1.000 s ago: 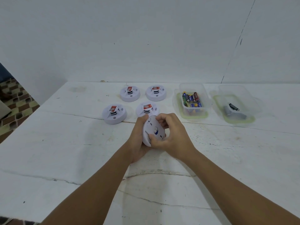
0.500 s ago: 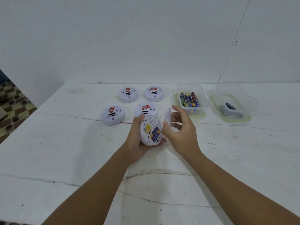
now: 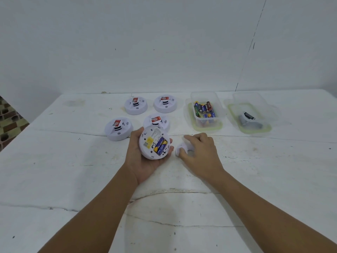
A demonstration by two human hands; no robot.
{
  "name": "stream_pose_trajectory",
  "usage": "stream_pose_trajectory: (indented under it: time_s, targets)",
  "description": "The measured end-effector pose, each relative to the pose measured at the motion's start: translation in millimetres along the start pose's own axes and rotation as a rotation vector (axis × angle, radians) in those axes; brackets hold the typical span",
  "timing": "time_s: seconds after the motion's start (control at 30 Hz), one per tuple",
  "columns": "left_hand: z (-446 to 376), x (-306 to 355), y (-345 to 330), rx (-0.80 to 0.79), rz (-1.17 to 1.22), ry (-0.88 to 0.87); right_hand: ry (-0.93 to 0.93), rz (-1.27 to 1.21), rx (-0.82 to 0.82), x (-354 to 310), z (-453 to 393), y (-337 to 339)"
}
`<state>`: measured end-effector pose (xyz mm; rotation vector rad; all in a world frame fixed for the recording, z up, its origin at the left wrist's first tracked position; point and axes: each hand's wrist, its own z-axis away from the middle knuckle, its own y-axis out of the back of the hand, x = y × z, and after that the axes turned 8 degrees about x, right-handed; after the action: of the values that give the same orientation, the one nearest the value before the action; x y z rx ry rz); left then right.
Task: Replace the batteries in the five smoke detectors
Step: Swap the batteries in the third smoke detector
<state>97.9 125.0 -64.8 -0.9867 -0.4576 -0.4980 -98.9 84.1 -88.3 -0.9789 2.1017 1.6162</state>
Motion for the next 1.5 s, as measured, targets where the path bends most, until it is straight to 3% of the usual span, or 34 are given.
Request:
stream_pose_trajectory:
  time_s: [0.1,0.33,0.5,0.8,0.97,1.07,1.27,1.5]
  targets:
    - [1,2,-1,-0.040,-0.011,0.042,0.010,-0.216,0.107,-10,3,-1]
    - [4,1,-4,-0.093,-0.062,0.049,0.087,-0.452,0.068,-45,9,-27]
    - [3,1,-2,-0.076,-0.081,0.028,0.072,-0.467,0.133,-42,13,-38]
    - [2,0,-2,-0.062,-0.109,0.042,0.064,-0.430,0.070,-39,13,-41]
    - [3,-1,-3,-0.050,-0.096,0.035,0.184,-0.412,0.083,-39,19,-37]
    - [1,-2,-1,-0.040,-0.101,0.035,0.096,-0.501,0.106,-38,19,-35]
    - [6,0,-3,-0.043,-0.103,0.055,0.093,-0.519,0.147,-40,22,-34]
    - [8,0,-5,-0.026,-0.117,0.069,0.182,-0.366,0.217,-42,27,-36]
